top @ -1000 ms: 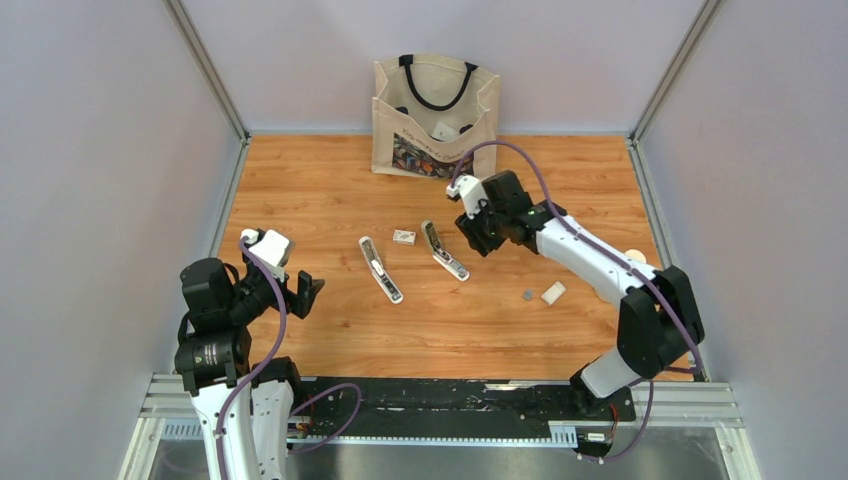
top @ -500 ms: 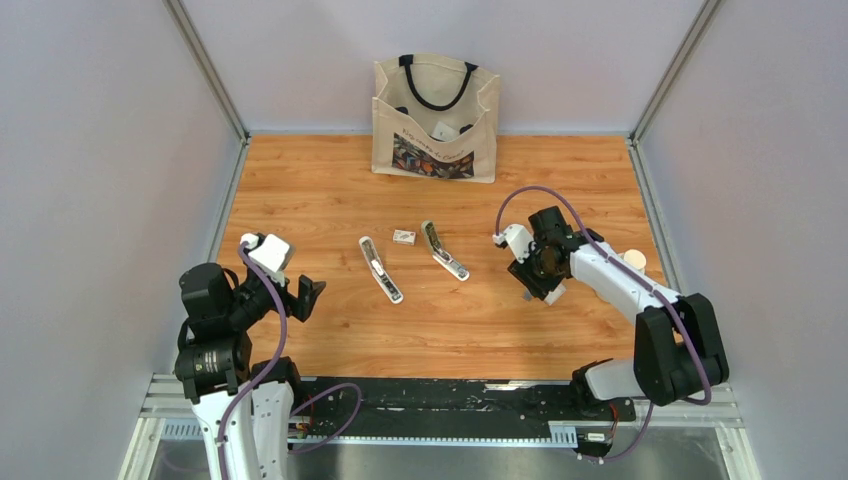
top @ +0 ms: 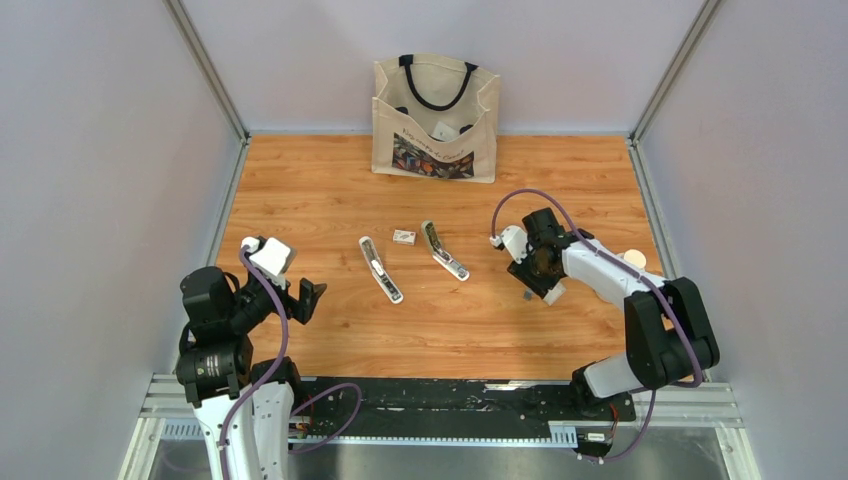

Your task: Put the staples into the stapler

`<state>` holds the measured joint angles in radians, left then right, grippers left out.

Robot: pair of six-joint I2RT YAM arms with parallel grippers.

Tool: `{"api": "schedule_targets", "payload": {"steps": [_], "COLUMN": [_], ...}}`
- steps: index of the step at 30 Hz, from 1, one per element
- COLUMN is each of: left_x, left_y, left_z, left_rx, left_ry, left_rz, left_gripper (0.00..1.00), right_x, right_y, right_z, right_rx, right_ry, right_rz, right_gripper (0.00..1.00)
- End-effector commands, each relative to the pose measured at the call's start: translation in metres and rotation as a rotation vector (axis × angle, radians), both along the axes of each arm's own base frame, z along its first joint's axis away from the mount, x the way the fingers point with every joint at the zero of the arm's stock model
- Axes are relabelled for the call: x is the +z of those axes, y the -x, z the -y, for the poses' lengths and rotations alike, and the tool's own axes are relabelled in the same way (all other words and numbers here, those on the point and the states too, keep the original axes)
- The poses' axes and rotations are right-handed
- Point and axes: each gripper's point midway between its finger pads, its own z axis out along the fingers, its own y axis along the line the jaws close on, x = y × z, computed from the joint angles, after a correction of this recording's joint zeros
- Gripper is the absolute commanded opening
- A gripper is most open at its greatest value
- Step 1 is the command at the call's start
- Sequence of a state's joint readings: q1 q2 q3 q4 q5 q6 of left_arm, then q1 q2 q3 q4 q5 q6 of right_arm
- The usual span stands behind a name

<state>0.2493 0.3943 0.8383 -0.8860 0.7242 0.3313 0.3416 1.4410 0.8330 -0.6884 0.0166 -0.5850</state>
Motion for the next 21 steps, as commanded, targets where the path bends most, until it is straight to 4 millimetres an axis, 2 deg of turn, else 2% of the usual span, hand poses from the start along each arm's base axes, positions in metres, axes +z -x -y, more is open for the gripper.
{"api": "schedule_targets", "payload": {"steps": [1, 8, 21], "left_x": [0.004, 0.004, 0.004], "left_y": [-0.002, -0.002, -0.002], "left_z": [-0.001, -0.001, -0.001], "left_rx": [0.001, 0.005, 0.004], "left_ry": [-0.001, -0.004, -0.002], "left_rz": [0.027, 0.028, 0.027], "left_gripper": [0.95, 0.95, 0.95], "right_x": [0.01, 0.007, -0.002], "right_y": [-0.024, -0.027, -0.031], "right_z": [-0.01, -0.019, -0.016], "right_rx": [0.027, 0.055, 0.056], "right_ry": [0.02, 0.044, 0.094], "right_rz": [0.082, 0.088, 0.092], "right_gripper": [0.46, 0.47, 0.47]}}
